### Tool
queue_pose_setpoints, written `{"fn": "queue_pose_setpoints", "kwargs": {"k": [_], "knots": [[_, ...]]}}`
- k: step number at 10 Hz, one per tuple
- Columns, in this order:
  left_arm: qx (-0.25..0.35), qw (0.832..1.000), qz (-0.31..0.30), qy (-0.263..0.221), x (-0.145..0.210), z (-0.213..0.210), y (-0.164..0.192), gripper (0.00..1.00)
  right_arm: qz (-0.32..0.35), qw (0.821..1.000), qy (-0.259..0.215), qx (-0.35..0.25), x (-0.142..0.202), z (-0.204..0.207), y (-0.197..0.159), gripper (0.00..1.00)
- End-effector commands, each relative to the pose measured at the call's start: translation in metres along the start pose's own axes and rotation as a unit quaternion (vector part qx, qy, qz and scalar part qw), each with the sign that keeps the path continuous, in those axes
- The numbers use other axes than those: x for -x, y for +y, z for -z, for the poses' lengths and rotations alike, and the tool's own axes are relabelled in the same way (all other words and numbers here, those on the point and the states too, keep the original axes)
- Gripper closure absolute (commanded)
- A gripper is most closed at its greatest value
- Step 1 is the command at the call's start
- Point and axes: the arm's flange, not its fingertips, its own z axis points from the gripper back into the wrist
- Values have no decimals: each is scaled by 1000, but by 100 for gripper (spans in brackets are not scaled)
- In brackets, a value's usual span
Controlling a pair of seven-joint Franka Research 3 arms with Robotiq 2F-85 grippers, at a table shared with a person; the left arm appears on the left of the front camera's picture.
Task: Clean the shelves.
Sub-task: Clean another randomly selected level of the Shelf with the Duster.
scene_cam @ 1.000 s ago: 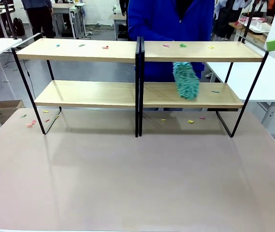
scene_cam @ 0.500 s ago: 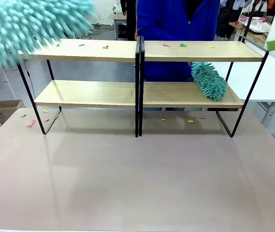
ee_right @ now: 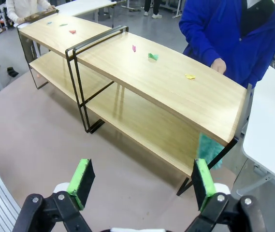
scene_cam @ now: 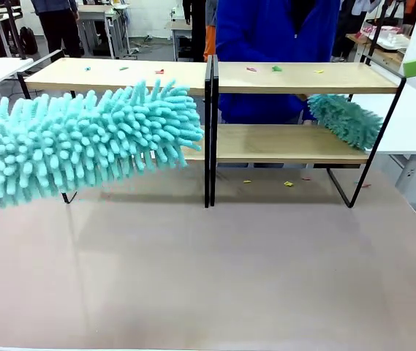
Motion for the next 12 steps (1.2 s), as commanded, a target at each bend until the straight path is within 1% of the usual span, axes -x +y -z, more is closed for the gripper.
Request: {"fn": "queue_pose_setpoints", "kwargs": {"k": [1,2,3,4,5,6,7,8,9,11,12], "knots": [[-5,999,-24,46,-34,36,6,88,-1,1000,-1,1,0,1,0,0],[18,996,-35,81,-56,59,19,88,-1,1000,-1,1,0,1,0,0],[15,994,-53,95,-75,78,28,88,-1,1000,-1,1,0,1,0,0],[-1,991,-70,117,-90,97,34,88,-1,1000,-1,1,0,1,0,0],[-19,986,-102,128,-108,123,45,88,-1,1000,-1,1,0,1,0,0],[-43,981,-140,129,-120,149,61,88,-1,1000,-1,1,0,1,0,0],[-31,978,-182,97,-126,172,76,88,-1,1000,-1,1,0,1,0,0],[-20,969,-226,96,-118,164,94,88,-1,1000,-1,1,0,1,0,0],[-40,981,-139,130,-122,159,68,88,-1,1000,-1,1,0,1,0,0],[-40,981,-139,130,-122,159,68,88,-1,1000,-1,1,0,1,0,0],[-42,976,-174,124,-125,170,85,88,-1,1000,-1,1,0,1,0,0]]}}
